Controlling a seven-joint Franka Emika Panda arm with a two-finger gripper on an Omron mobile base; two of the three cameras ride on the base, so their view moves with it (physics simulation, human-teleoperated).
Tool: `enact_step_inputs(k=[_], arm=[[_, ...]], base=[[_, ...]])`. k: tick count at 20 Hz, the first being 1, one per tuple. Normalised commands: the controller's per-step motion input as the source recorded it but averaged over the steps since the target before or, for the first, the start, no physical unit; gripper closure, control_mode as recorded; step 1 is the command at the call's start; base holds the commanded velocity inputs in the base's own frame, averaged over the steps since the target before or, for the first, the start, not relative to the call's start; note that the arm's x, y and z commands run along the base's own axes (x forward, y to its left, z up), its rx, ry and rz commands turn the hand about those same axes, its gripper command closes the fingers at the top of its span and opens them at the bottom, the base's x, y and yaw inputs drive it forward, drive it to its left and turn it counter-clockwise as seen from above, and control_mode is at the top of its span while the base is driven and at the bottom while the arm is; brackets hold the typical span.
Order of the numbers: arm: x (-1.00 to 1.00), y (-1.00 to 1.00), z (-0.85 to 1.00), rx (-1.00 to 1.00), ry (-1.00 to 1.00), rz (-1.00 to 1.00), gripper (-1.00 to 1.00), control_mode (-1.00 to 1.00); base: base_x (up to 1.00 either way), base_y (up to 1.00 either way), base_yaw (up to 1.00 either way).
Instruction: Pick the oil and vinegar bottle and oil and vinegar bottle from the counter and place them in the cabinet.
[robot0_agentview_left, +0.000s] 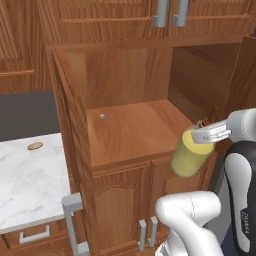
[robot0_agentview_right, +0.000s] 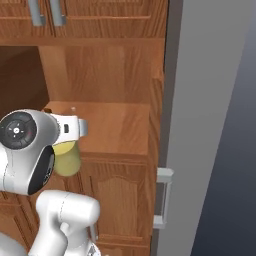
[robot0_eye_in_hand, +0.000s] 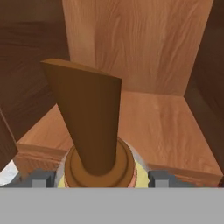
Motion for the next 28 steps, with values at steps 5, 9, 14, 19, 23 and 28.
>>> enact_step_inputs(k=[5, 9, 14, 19, 23, 28], arm=[[0.0, 0.0, 0.0, 0.0, 0.0, 0.0, 1.0, 1.0], [0.06, 0.07, 0.01, 0.0, -0.04, 0.0, 1.0, -1.0], [0.33, 0.32, 0.1, -0.01, -0.16, 0.0, 1.0, -1.0], [0.47, 0.29, 0.14, 0.0, -0.14, -0.01, 1.0, -1.0], [0.59, 0.2, 0.1, 0.0, -0.02, 0.0, 1.0, -1.0], [0.75, 0.16, 0.05, 0.0, 0.03, 0.0, 1.0, -1.0]], base=[[0.36, 0.25, 0.0], [0.19, 0.22, 0.0], [0.0, 0.0, 0.0], [0.0, 0.0, 0.0], [0.0, 0.0, 0.0], [0.0, 0.0, 0.0]])
